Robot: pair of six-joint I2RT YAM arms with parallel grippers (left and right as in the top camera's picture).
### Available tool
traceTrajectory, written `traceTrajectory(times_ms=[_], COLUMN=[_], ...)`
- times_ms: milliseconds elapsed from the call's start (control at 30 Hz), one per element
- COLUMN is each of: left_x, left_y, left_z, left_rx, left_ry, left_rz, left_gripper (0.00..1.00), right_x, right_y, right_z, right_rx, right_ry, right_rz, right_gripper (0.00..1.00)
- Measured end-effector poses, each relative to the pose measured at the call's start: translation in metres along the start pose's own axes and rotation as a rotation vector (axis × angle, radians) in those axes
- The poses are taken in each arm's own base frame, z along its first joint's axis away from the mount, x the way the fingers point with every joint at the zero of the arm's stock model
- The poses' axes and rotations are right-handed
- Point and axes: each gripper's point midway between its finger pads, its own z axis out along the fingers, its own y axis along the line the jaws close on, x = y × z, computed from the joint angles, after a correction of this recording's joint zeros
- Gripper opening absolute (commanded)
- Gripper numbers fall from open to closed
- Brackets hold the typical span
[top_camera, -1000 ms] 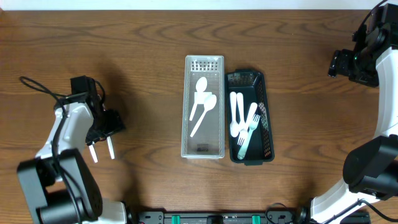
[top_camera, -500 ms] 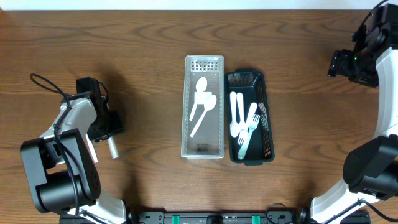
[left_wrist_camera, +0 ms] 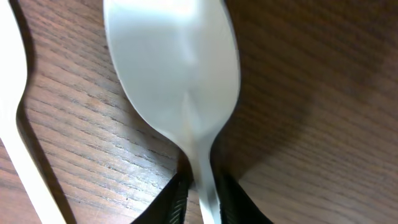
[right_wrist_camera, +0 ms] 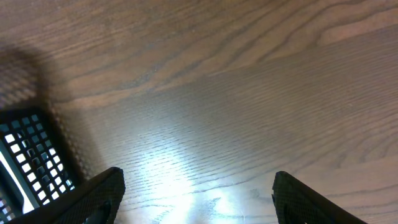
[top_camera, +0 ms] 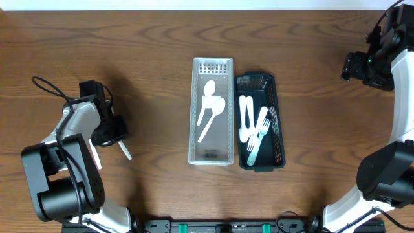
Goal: Pack container
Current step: 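Carry the spoon right and release it into the grey basket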
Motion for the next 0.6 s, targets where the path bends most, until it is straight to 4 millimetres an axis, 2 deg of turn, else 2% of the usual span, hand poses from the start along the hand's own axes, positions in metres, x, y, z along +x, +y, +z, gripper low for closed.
traceTrajectory(times_ms=[100, 367, 467, 600], left_x=[0.000, 0.014, 0.012, -0.002], left_y=[0.000, 0.002, -0.004, -0.033], left_z=[0.000, -0.006, -0.023, -0.078], left_rx=[0.000, -0.011, -0.014, -0.002], left_ry=[0.002, 0.068, 0.093, 0.043], left_rz=[0.002, 0.006, 0.025, 0.092], left_gripper=[0.09, 0.09, 0.09, 0.09], right_x=[0.000, 0.000, 0.000, -0.002], right_y=[0.000, 0.000, 0.000, 0.000], right_z=[0.000, 0.000, 0.000, 0.000], right_rx=[0.000, 0.000, 0.000, -0.001], right_ry=[0.000, 0.000, -0.001, -0.008], right_rz=[0.000, 0.000, 0.000, 0.000], right_gripper=[0.79, 0.79, 0.79, 0.79])
